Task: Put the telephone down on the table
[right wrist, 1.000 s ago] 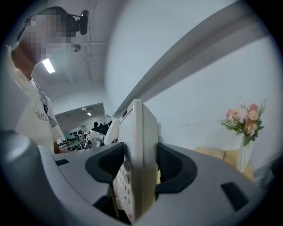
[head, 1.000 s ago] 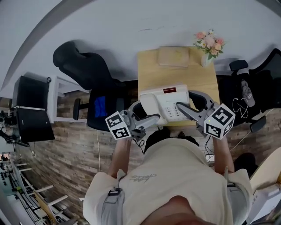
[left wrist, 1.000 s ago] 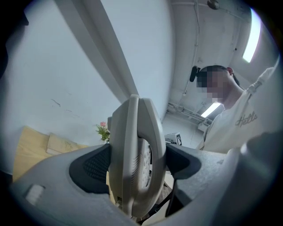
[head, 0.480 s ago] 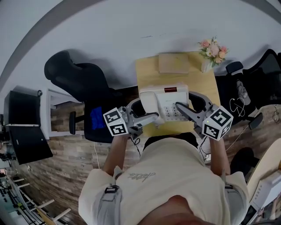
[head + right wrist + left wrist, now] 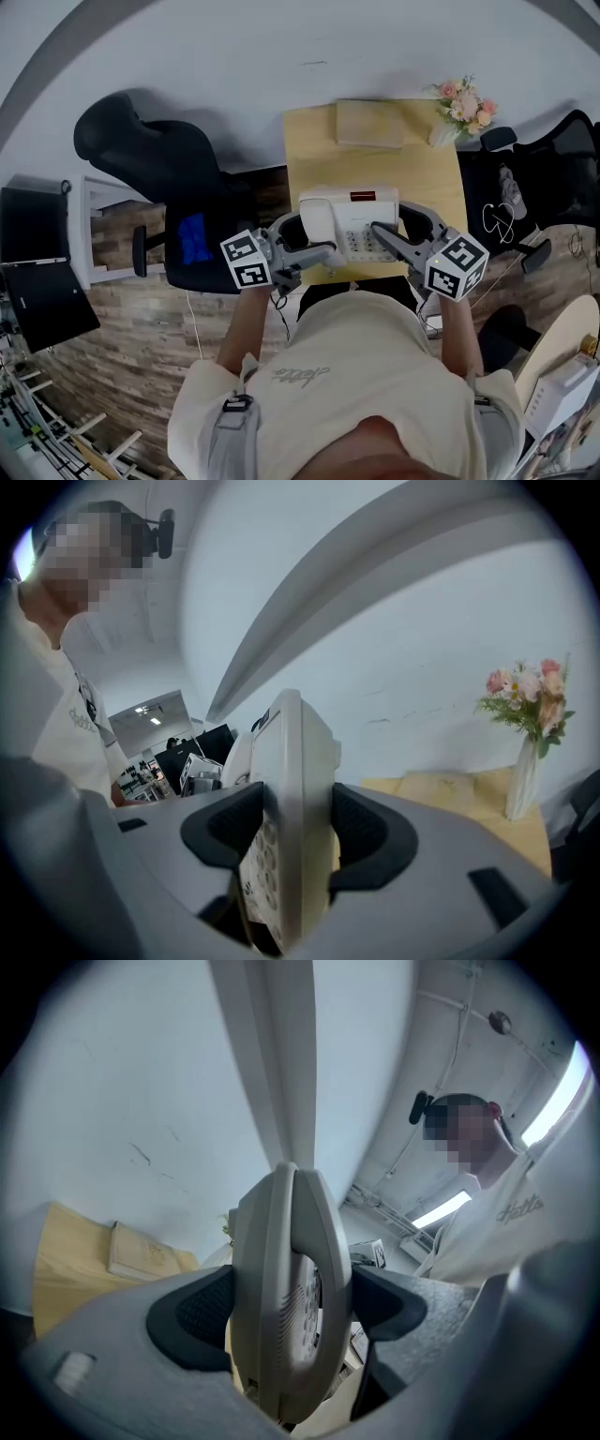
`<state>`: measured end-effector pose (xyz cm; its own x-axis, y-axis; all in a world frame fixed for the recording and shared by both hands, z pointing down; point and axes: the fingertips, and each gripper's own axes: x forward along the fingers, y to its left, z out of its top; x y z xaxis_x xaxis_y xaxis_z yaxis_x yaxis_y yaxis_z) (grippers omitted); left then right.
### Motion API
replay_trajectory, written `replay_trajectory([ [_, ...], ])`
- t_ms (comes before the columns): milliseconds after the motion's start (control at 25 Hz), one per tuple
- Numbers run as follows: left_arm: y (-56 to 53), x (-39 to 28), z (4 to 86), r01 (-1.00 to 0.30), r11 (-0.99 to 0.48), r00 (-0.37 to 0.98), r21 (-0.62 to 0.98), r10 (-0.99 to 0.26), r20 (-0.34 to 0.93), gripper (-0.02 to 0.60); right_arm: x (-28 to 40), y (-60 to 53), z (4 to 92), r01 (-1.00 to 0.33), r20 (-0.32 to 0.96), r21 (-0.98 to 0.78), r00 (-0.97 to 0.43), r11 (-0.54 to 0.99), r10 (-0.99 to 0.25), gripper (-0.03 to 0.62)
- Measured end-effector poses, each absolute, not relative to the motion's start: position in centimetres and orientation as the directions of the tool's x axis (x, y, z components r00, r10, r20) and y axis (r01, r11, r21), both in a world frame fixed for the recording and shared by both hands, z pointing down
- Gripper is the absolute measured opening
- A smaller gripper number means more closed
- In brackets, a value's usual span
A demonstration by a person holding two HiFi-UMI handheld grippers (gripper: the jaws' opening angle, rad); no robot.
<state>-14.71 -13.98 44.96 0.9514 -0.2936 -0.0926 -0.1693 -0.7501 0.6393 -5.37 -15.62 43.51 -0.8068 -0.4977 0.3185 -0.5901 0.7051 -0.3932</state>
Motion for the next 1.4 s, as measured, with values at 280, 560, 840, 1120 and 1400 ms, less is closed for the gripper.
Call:
replay_trajectory([
  [280,-15.0,-14.1,46.5,-0.197,-0.707,0.945,0.679,-0.322,-0.062,0.379,-4.8,-17.2,45.0,-0.554,0.322,-0.420,-0.831,0.718,-0.453,0.216],
  [560,-17.6,-13.7,49.3,-0.264,-0.657,0.930,0.706,-0.368,0.005,0.379,-4.5,-20.2,48.4,-0.499,0.325,-0.488,-0.865,0.716,-0.382,0.216],
  [840,-20.5,-14.3,50.1,-0.319,-0.636,0.919,0.703,-0.388,0.065,0.379,-5.3,-23.5,49.5,-0.448,0.294,-0.514,-0.893,0.731,-0.340,0.216],
  [1120,-23.4,-12.2,55.5,-0.320,-0.594,0.929,0.738,-0.351,0.119,0.379,-3.2,-26.3,55.1,-0.462,0.337,-0.562,-0.885,0.686,-0.320,0.216],
  [1400,-25.7,-7.4,62.7,-0.234,-0.493,0.957,0.838,-0.269,0.109,0.379,1.8,-27.9,62.4,-0.529,0.409,-0.632,-0.848,0.567,-0.336,0.216],
])
